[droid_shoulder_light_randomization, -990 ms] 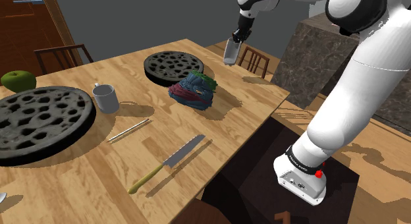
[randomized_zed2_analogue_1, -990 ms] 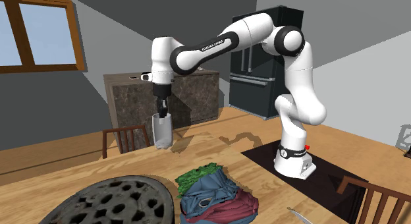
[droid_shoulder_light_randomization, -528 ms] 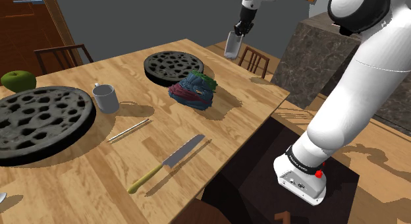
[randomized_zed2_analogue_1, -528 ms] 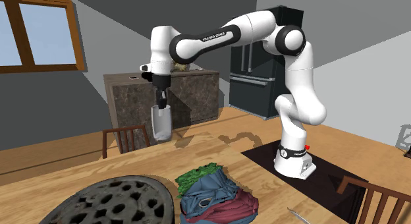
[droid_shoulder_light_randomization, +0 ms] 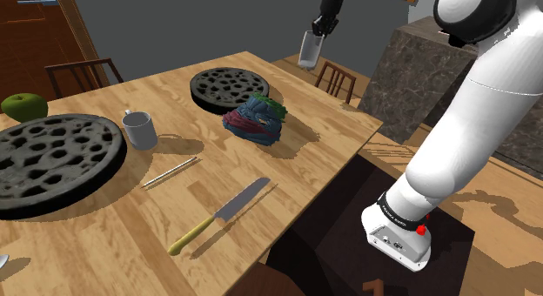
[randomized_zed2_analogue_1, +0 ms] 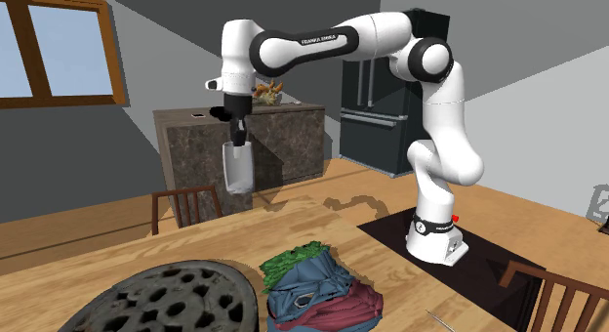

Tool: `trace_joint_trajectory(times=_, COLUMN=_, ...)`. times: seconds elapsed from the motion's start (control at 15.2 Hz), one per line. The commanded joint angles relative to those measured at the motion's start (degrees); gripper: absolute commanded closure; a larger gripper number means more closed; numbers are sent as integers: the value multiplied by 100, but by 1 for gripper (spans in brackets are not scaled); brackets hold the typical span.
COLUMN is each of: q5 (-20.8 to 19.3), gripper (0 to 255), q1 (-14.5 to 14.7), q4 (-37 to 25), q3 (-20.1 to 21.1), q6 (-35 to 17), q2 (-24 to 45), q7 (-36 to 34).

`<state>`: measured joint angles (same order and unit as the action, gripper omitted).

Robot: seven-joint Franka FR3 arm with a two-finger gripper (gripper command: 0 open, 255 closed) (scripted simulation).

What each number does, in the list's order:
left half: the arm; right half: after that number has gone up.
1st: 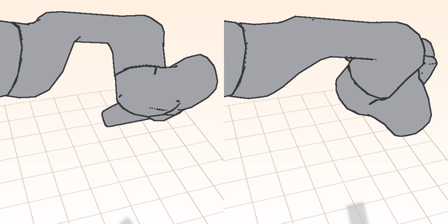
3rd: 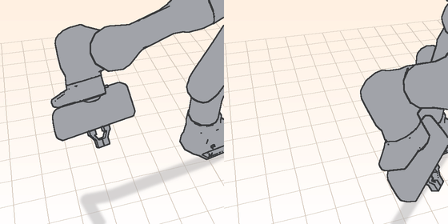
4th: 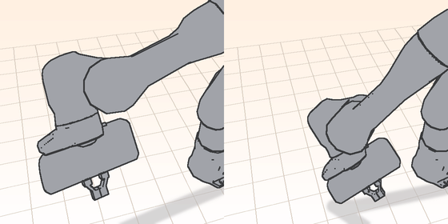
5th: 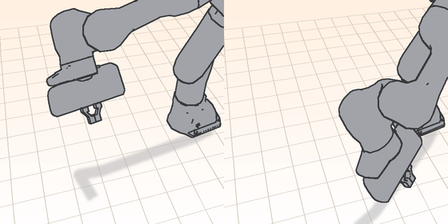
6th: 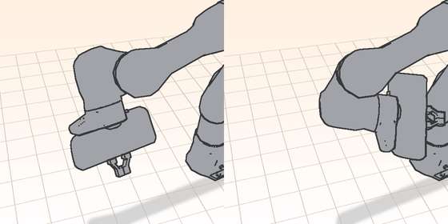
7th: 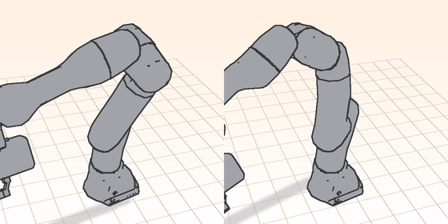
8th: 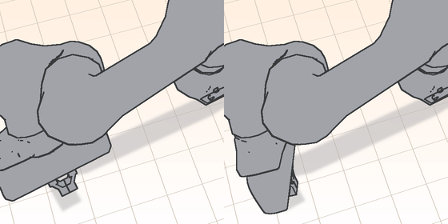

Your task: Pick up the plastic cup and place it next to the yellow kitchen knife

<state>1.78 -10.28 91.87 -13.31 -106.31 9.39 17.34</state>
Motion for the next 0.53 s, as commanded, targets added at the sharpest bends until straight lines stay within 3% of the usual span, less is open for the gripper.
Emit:
trace_joint_trajectory(times=0.0, q5=0, gripper=255, q1=-1, q4=-166, q3=0, q6=162, q2=3, q7=-4)
trace_joint_trajectory(times=0.33, q5=10, gripper=255, q1=-14, q4=-610, q3=-6, q6=563, q2=48, q7=2)
trace_joint_trajectory(times=0.46, q5=-45, gripper=255, q1=70, q4=-411, q3=38, q6=521, q2=-115, q7=-125)
